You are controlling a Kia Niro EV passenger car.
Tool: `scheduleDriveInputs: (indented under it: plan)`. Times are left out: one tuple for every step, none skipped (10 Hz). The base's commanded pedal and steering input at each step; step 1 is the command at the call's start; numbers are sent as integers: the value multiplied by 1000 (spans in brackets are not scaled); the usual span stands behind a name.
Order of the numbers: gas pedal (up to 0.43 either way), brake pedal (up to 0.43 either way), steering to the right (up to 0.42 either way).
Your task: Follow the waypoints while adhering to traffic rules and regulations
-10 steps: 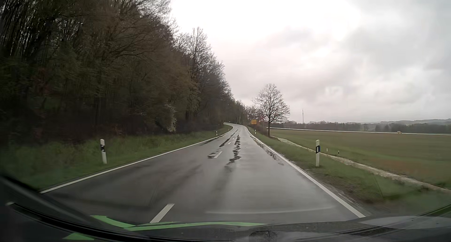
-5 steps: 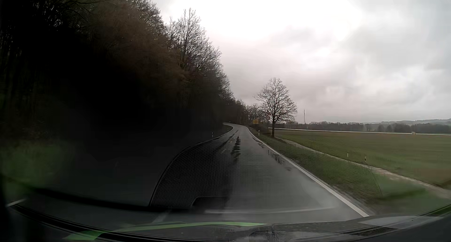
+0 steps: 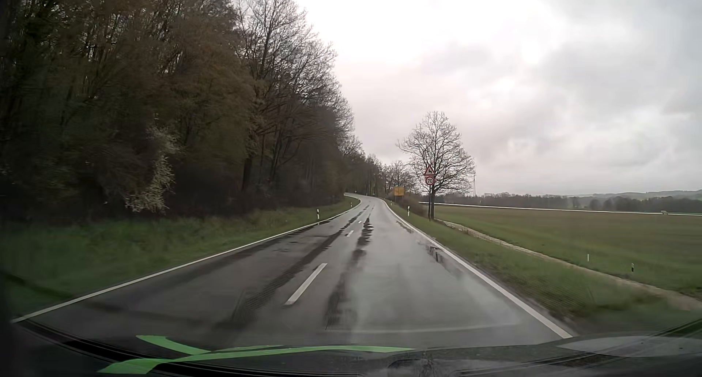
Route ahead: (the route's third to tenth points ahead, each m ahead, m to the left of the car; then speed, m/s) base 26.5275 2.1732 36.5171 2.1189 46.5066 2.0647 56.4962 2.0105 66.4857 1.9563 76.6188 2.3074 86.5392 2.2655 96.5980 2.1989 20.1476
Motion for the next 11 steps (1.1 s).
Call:
scheduleDriveInputs:
  plan:
    - [110,0,-1]
    - [110,0,0]
    - [118,0,-1]
    - [118,0,-1]
    - [118,0,-1]
    - [118,0,-1]
    - [110,0,-1]
    - [110,0,-1]
    - [110,0,-1]
    - [110,0,-1]
    - [110,0,-1]
